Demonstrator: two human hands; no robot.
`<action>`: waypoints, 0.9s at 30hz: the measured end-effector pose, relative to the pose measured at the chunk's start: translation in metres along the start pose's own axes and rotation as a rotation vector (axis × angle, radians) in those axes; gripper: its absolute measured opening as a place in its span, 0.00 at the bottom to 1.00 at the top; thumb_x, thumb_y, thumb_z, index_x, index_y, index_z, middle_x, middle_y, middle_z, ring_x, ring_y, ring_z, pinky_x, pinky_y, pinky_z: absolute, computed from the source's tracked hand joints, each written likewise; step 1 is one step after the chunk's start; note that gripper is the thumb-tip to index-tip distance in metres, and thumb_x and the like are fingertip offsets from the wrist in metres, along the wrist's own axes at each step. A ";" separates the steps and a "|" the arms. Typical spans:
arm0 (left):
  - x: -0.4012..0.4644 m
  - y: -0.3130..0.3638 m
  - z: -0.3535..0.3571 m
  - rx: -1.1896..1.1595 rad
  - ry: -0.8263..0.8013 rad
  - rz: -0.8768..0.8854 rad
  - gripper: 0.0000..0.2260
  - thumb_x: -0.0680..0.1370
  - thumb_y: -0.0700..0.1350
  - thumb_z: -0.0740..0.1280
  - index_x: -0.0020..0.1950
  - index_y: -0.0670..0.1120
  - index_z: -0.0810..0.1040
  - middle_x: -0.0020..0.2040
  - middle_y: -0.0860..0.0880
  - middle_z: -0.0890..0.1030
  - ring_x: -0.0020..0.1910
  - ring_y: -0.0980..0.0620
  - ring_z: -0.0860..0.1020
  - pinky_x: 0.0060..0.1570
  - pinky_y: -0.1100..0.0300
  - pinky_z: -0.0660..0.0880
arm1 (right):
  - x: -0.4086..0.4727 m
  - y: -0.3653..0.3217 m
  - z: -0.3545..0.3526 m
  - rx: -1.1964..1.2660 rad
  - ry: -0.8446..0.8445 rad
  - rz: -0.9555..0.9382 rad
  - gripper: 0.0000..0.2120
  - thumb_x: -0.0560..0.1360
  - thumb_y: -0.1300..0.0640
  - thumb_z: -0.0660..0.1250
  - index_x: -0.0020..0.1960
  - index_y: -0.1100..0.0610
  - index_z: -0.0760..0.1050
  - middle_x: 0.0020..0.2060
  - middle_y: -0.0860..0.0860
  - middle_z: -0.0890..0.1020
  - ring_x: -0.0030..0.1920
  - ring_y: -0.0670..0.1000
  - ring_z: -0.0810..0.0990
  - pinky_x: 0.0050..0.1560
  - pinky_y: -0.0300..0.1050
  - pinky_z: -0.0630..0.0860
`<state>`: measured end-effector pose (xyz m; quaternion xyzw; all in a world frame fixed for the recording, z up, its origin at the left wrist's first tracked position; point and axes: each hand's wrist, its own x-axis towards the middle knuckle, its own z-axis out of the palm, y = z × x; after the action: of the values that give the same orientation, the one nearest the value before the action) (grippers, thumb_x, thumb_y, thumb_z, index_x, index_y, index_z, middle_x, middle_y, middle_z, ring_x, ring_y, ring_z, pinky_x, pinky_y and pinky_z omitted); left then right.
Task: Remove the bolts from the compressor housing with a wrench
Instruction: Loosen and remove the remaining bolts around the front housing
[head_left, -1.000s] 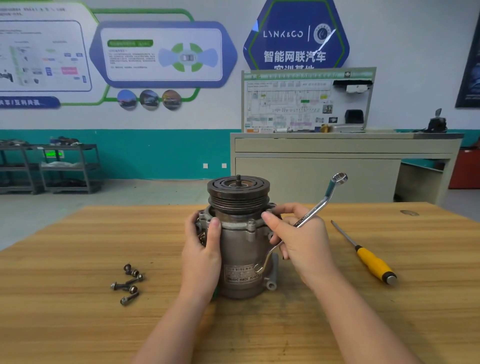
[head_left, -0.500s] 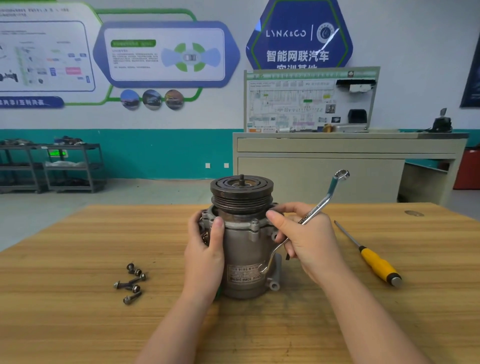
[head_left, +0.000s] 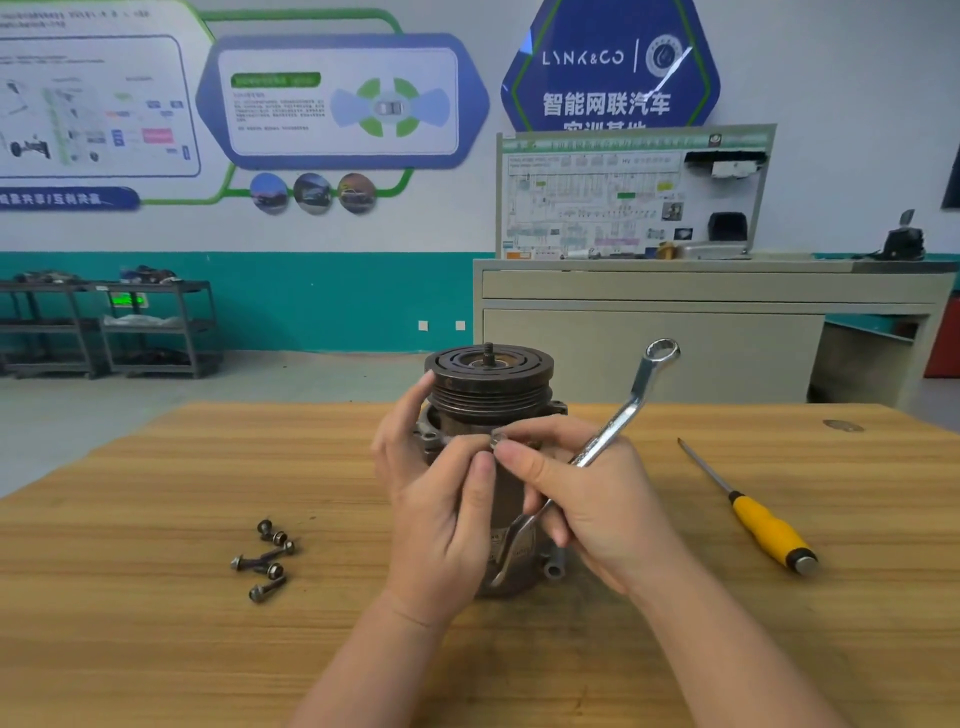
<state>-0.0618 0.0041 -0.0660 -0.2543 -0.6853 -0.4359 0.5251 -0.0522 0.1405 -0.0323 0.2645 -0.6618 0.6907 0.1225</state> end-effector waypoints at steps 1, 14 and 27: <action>-0.001 0.001 0.000 -0.004 -0.001 -0.004 0.13 0.80 0.47 0.58 0.46 0.46 0.81 0.73 0.53 0.60 0.74 0.49 0.58 0.71 0.55 0.56 | -0.001 0.001 0.002 0.000 -0.003 0.005 0.11 0.68 0.47 0.74 0.49 0.49 0.83 0.26 0.52 0.79 0.18 0.47 0.70 0.19 0.34 0.65; 0.020 -0.038 -0.032 0.139 0.402 -0.687 0.12 0.84 0.47 0.53 0.51 0.42 0.71 0.69 0.46 0.63 0.64 0.56 0.68 0.69 0.51 0.66 | -0.003 -0.005 0.006 0.295 0.147 0.089 0.13 0.71 0.48 0.68 0.50 0.56 0.77 0.27 0.53 0.78 0.18 0.46 0.70 0.19 0.33 0.63; -0.004 -0.095 -0.068 0.928 0.014 -1.341 0.25 0.76 0.49 0.66 0.68 0.35 0.68 0.70 0.32 0.64 0.71 0.36 0.60 0.72 0.48 0.55 | 0.000 -0.006 -0.001 0.622 0.271 0.147 0.05 0.81 0.61 0.54 0.53 0.58 0.69 0.26 0.57 0.76 0.18 0.49 0.68 0.19 0.34 0.63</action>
<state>-0.1036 -0.1006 -0.0967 0.4563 -0.7994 -0.3306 0.2085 -0.0493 0.1420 -0.0273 0.1466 -0.4145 0.8952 0.0726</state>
